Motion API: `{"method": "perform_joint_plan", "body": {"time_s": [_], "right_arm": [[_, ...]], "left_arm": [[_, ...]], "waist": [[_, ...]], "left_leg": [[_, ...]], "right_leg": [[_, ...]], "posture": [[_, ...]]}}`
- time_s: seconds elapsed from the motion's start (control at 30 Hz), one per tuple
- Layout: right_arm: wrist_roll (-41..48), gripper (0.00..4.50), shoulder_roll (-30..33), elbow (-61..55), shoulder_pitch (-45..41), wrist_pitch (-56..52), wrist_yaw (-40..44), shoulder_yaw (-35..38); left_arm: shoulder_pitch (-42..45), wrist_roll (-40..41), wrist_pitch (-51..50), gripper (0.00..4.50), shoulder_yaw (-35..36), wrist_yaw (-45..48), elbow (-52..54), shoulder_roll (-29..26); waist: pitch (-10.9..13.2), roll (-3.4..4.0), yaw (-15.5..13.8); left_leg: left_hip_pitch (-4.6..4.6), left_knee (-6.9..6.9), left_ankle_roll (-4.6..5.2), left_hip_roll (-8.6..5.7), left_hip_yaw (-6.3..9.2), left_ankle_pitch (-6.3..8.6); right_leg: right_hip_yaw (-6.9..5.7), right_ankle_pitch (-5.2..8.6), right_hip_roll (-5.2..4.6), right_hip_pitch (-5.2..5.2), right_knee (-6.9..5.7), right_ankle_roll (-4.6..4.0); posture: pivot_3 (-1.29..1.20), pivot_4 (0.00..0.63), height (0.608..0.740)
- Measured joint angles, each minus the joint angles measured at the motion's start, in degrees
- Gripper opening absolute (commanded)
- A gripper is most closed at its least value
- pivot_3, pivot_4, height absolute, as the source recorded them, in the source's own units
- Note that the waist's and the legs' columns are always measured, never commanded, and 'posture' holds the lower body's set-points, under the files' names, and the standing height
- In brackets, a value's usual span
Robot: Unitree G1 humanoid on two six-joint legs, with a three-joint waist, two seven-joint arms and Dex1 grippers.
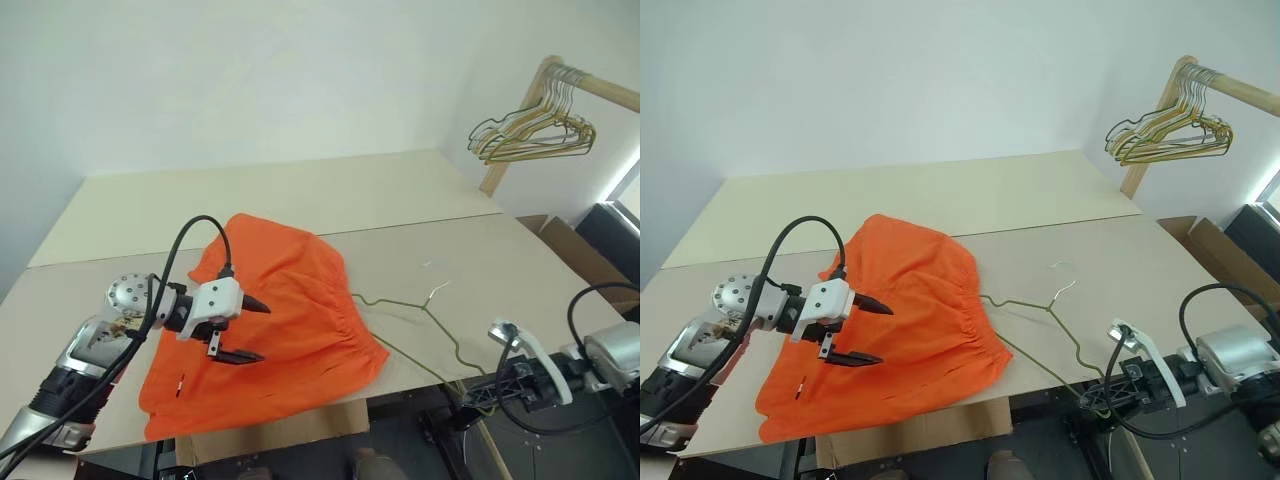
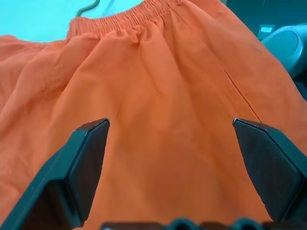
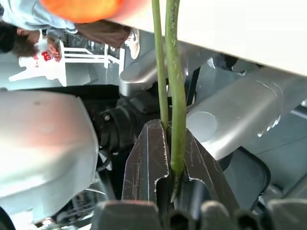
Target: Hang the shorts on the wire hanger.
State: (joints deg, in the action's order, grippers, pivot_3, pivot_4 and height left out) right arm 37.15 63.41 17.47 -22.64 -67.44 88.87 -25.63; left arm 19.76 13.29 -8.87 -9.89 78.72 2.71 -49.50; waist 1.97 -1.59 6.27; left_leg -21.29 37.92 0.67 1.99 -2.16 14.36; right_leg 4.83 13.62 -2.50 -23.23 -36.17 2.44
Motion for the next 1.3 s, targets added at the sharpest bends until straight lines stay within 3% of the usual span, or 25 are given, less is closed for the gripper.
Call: {"method": "perform_joint_plan", "body": {"time_s": [0.13, 0.4, 0.67, 0.83, 1.03, 1.17, 1.3], "right_arm": [[0.5, 0.00, 0.0, 0.0, -1.5, 0.0, 0.1, -1.8], [11.0, 0.00, -0.2, 1.9, -5.5, 1.1, 0.1, -4.3], [4.2, 0.00, -10.0, 12.4, -11.6, -0.6, 0.2, -8.1], [4.1, 0.00, -6.1, 9.7, -12.2, 0.0, 0.3, -10.8], [0.0, 0.00, -13.1, 21.2, -15.7, -0.6, 0.4, -9.0], [-1.0, 0.00, -17.6, 28.2, -20.3, -2.7, -0.3, -2.9], [-1.3, 0.00, -18.1, 25.6, -18.9, -2.9, 0.2, -0.8]], "left_arm": [[-1.5, -1.3, 0.7, 4.48, 0.0, -0.7, 0.7, -1.0], [-2.4, -1.6, 0.3, 4.48, 0.0, -2.0, 1.7, -1.1], [-2.9, -2.2, 0.5, 4.48, 0.0, -3.0, 1.9, -1.1], [-3.0, -2.1, 0.3, 4.48, 0.0, -3.2, 1.9, -1.2], [-3.1, -3.0, 1.0, 4.48, 0.0, -4.3, 1.8, -1.0], [-3.1, -3.0, 1.1, 4.48, -0.1, -4.7, 1.9, -0.4], [-3.1, -4.1, 1.5, 4.48, -0.2, -5.2, 1.5, -0.3]], "waist": [[0.0, 0.01, -0.8], [0.0, 0.01, -2.2], [0.0, -0.01, -2.5], [0.0, 0.01, -3.7], [0.0, -0.04, -3.6], [0.0, -0.02, -3.6], [0.0, -0.01, -4.1]], "left_leg": [[0.02, 0.00, 0.01, 0.02, -0.01, 0.00], [0.10, 0.04, 0.01, 0.03, -0.09, 0.00], [0.00, 0.08, 0.01, 0.02, -0.11, 0.00], [-0.05, 0.10, 0.06, 0.03, -0.11, 0.04], [0.05, 0.17, 0.07, 0.04, -0.15, 0.03], [0.04, 0.23, 0.07, 0.03, -0.14, 0.03], [-0.10, 0.24, 0.11, 0.03, -0.08, 0.06]], "right_leg": [[0.00, 0.00, 0.02, 0.00, -0.01, 0.00], [0.04, -0.01, 0.02, 0.04, -0.04, -0.01], [0.05, -0.23, 0.04, -0.02, -0.06, -0.39], [0.01, -0.23, 0.02, -0.05, -0.02, -0.38], [0.04, -0.25, 0.05, 0.00, -0.15, -0.42], [0.04, -0.26, 0.05, 0.00, -0.18, -0.43], [-0.06, -0.24, 0.04, -0.02, -0.14, -0.41]], "posture": [[-0.03, 0.000, 0.740], [-0.01, 0.000, 0.740], [0.00, 0.000, 0.740], [0.00, 0.000, 0.740], [-0.01, 0.000, 0.740], [0.00, 0.000, 0.740], [0.00, 0.000, 0.740]]}}
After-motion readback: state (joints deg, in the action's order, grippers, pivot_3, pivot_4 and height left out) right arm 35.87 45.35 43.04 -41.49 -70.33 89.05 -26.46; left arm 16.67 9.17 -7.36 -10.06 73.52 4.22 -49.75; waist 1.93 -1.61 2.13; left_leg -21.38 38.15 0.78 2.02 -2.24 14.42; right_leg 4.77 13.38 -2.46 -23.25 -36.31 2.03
